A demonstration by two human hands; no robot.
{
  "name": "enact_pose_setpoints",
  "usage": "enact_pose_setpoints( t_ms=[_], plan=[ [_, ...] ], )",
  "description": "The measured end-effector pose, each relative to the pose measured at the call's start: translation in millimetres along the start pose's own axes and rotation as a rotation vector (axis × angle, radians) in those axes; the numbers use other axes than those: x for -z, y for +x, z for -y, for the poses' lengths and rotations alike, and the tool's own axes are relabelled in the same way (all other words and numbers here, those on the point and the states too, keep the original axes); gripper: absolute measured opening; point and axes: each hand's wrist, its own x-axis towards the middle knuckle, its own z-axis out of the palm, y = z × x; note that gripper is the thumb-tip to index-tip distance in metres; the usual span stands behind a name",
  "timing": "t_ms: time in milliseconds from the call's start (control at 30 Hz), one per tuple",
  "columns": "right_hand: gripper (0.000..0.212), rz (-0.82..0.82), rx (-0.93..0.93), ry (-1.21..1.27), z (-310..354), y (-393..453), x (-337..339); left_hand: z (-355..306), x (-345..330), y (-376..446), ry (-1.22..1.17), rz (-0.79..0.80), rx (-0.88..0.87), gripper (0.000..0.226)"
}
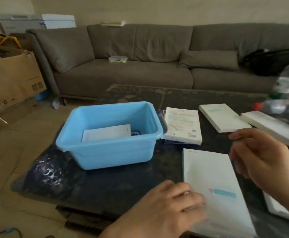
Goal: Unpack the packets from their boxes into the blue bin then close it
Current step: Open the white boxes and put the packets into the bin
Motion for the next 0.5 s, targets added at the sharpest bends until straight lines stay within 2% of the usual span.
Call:
enact_pose_setpoints(
  t_ms=[100, 167, 233, 300, 367, 500],
  plan=[
    [0.029, -0.043, -0.072, 0.012, -24.3, -24.5, 15.3, -2.5, -12.1, 3.0, -0.076, -0.011, 0.036, 0.032],
    [0.022, -0.051, -0.061, 0.041, -29.1, -36.3, 22.1, -4.0, -13.8, 8.1, -0.127, -0.044, 0.021, 0.023],
    [0.015, -0.106, 0.041, 0.013, -27.7, -44.6, 28.8, -4.3, -11.2, 11.5, -0.139, -0.041, 0.019, 0.023],
    [0.011, -0.133, 0.136, -0.037, -30.2, -48.8, 34.5, -2.3, -7.8, 15.0, -0.085, 0.028, 0.042, 0.037],
    [0.007, -0.133, 0.201, -0.068, -34.8, -49.8, 39.5, 2.3, -7.7, 17.5, -0.031, 0.062, 0.054, 0.042],
    [0.021, -0.129, 0.295, -0.084, -39.2, -49.9, 46.1, 1.3, -10.3, 21.3, -0.081, 0.046, 0.035, 0.028]
  ],
)
